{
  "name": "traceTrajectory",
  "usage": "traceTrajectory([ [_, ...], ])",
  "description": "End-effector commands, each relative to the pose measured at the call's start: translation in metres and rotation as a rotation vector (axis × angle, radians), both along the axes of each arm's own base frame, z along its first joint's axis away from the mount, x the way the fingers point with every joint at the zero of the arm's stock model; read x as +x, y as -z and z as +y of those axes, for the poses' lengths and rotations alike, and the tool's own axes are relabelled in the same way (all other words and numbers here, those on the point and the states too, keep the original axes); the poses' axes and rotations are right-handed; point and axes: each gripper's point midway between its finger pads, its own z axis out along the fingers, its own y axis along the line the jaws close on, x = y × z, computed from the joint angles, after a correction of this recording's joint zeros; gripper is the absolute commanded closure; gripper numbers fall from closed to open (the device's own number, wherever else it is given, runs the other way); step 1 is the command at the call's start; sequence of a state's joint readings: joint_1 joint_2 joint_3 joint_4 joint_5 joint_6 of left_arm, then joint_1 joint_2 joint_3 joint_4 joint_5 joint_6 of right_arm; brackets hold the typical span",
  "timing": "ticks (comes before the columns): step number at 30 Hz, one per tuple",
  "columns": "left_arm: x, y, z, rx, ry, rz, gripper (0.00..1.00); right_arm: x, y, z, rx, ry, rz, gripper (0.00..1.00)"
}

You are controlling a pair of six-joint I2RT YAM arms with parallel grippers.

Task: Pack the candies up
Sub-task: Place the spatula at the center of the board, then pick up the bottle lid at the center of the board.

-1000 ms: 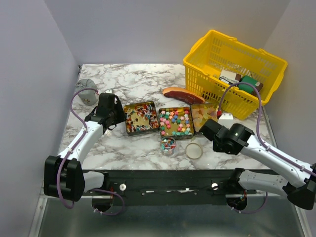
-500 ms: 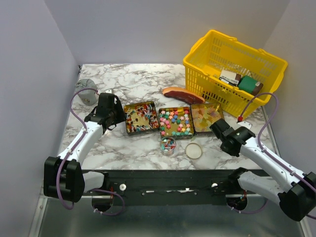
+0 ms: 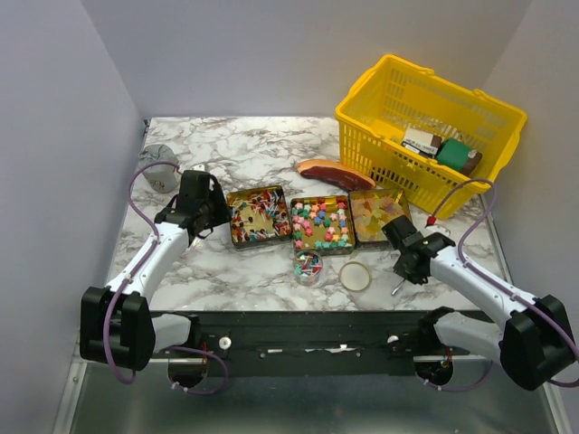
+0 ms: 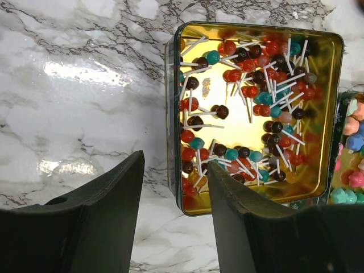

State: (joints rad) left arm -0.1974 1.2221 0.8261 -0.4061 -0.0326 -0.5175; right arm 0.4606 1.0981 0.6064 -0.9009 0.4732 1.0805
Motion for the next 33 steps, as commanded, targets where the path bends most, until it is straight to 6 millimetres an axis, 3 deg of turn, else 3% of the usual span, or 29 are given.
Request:
traceTrajectory([
  [1,-0.002,0.001,0.001,-0.006,-0.003,0.003,0.41,0.014,0.000,0.008,0.037,-0.020,-0.046,0.73],
  [5,-0.002,0.002,0.002,-0.002,-0.006,0.004,0.41,0.023,-0.017,0.014,0.057,-0.061,-0.088,0.72],
  [12,-0.001,0.001,0.004,0.010,-0.006,0.000,0.38,0.048,-0.068,0.046,0.189,-0.278,-0.258,0.50],
  [14,-0.001,-0.001,0.004,0.018,-0.004,-0.006,0.32,0.052,-0.077,0.054,0.212,-0.333,-0.281,0.48],
  [18,0.000,-0.003,0.003,0.014,0.011,-0.027,0.12,0.052,-0.066,0.074,0.245,-0.502,-0.204,0.39],
  [19,0.000,-0.004,0.003,0.012,0.012,-0.031,0.01,0.050,-0.061,0.079,0.263,-0.523,-0.180,0.37],
  [25,-0.002,-0.006,-0.008,-0.025,0.067,-0.037,0.01,0.033,-0.015,0.107,0.416,-0.554,-0.020,0.36],
  [33,-0.003,-0.014,-0.014,-0.057,0.092,-0.055,0.01,0.026,0.003,0.116,0.460,-0.603,0.039,0.39],
])
